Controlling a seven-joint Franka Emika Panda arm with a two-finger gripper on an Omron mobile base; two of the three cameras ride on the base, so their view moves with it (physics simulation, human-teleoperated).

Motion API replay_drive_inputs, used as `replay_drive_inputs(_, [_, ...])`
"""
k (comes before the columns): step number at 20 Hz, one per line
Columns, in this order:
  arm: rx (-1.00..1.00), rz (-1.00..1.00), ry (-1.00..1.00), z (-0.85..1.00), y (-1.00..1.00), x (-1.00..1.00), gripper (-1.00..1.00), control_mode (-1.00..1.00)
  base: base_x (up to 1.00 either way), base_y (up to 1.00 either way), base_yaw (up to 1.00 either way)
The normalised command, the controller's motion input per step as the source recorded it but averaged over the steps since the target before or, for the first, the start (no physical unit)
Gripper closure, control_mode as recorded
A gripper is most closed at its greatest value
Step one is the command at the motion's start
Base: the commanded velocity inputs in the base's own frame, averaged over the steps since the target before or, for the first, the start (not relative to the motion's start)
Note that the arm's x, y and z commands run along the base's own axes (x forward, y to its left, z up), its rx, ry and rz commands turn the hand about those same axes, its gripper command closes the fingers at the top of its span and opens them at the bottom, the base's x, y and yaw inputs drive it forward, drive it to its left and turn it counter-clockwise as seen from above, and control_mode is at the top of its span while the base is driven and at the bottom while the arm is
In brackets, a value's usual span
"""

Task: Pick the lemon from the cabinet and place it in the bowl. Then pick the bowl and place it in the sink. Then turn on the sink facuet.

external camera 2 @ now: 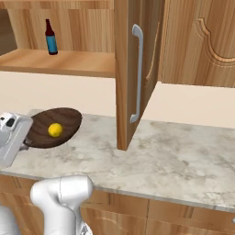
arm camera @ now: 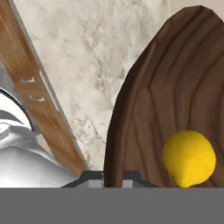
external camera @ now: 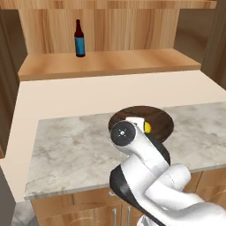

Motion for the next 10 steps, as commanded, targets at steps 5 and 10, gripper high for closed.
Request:
replay_drive_inputs(5, [0.06, 0.18, 0.0, 1.0, 0.0, -0.73, 1.0, -1.0, 0.0, 0.0, 0.0])
replay_drive_inputs(10, [0.2, 0.1, 0.0, 0.79, -0.01, -0.58, 1.0, -1.0, 0.0, 0.0, 0.0])
